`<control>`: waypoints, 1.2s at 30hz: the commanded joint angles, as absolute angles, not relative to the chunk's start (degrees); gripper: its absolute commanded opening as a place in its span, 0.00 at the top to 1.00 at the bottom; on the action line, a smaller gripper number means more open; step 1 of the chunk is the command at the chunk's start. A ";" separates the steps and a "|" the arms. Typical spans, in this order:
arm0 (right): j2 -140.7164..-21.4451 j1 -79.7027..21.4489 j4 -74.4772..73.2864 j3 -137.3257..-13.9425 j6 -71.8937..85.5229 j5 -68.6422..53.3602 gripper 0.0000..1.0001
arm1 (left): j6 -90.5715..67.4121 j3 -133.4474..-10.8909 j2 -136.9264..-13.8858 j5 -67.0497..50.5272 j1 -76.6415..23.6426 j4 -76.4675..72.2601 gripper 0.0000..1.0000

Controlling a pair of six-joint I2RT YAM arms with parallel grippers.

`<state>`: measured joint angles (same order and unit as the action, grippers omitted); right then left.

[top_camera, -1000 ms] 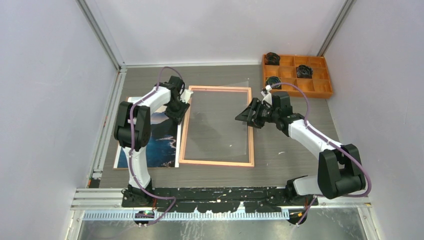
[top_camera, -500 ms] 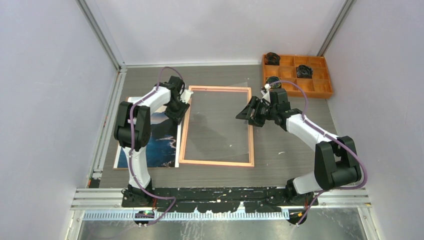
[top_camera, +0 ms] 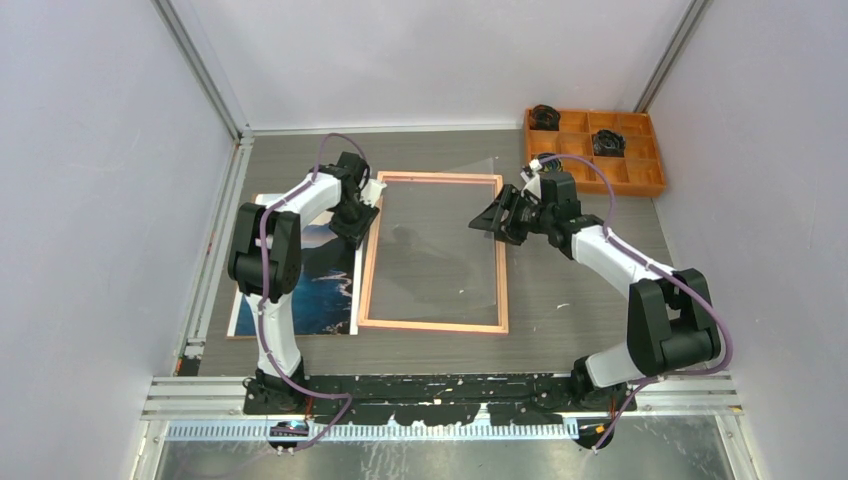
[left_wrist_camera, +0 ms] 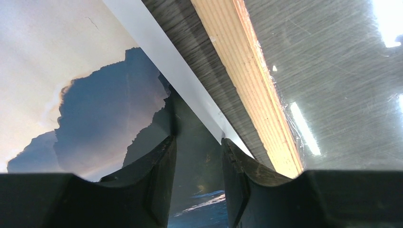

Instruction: Put the photo into the frame

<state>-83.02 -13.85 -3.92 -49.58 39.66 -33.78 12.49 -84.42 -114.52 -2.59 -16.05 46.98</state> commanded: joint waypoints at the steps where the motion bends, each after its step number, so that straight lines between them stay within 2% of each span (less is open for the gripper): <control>1: -84.61 -13.56 2.56 -52.34 40.01 -33.14 0.39 | 13.27 -87.00 -113.70 -2.19 -16.00 47.39 0.59; 10: -86.12 -13.60 13.76 -47.81 44.18 -35.49 0.61 | 13.21 -87.54 -114.06 -2.72 -16.00 47.66 0.60; 17: -83.97 -13.70 18.43 -45.14 45.45 -37.32 0.63 | 13.07 -87.07 -114.47 -3.58 -16.20 47.64 0.61; 20: -83.98 -13.58 18.63 -44.94 45.96 -37.46 0.60 | 13.04 -86.67 -114.46 -3.54 -16.44 47.45 0.61; 24: -84.55 -13.66 14.74 -46.21 44.32 -35.19 0.45 | 13.07 -86.90 -114.36 -3.48 -16.52 47.63 0.61; 33: -85.45 -17.31 -3.76 -51.78 32.36 -21.83 0.31 | 13.21 -86.66 -114.09 -3.23 -16.52 47.55 0.61; 36: -86.79 -19.87 -9.91 -55.03 28.64 -17.01 0.30 | 13.19 -86.66 -114.15 -3.08 -16.52 47.46 0.61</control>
